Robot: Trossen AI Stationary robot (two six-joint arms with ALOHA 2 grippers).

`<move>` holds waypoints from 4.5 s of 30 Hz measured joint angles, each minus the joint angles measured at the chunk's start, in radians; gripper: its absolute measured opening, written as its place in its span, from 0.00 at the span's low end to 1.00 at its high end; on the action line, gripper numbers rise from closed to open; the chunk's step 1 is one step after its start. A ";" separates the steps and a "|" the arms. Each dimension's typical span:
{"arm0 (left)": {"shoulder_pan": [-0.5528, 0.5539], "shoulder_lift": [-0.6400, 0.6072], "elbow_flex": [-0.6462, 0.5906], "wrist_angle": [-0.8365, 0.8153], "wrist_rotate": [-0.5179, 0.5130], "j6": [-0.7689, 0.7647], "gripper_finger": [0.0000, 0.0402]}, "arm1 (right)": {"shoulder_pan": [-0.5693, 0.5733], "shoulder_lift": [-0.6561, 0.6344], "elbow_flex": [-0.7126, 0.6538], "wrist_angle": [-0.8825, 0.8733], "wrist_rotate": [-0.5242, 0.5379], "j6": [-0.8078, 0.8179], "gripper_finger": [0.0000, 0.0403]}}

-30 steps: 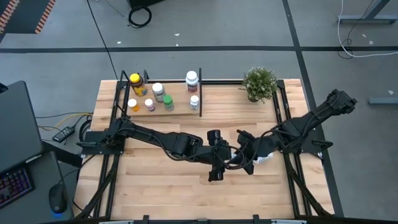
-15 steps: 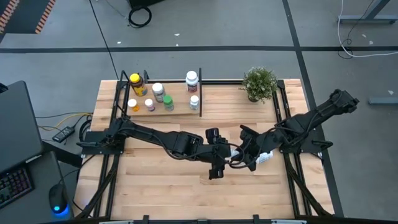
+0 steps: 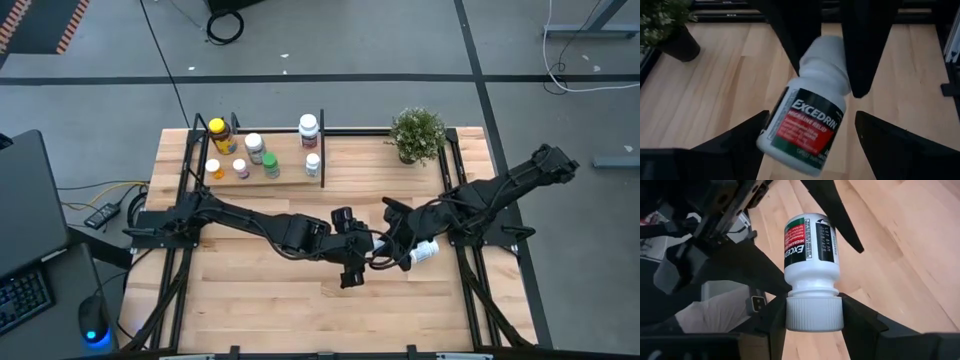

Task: Pick and place medicine bottles onto shelf by color
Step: Put the black medicine bottle on the shelf

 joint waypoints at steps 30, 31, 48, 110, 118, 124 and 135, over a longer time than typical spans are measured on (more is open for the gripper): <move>-0.036 0.030 0.001 0.080 -0.118 0.126 0.40 | -0.093 0.003 0.000 0.005 -0.215 0.050 0.40; -0.036 0.029 0.002 0.074 -0.118 0.122 0.40 | -0.093 0.004 0.000 0.012 -0.212 0.050 0.41; -0.050 0.030 0.001 -0.150 -0.333 -0.187 0.40 | -0.103 0.003 0.001 0.129 -0.051 -0.002 0.51; -0.060 -0.012 0.000 -0.016 -0.382 -0.312 0.43 | -0.123 -0.063 0.000 0.150 -0.098 -0.189 0.56; -0.059 -0.012 0.000 -0.023 -0.406 -0.314 0.41 | -0.118 -0.061 0.000 0.152 -0.106 -0.147 0.71; -0.059 -0.013 0.000 -0.013 -0.421 -0.293 0.43 | -0.118 -0.061 0.000 0.143 -0.101 -0.125 0.76; -0.069 -0.033 0.000 0.024 -0.427 -0.280 0.44 | -0.119 -0.061 0.000 0.047 -0.081 -0.126 0.74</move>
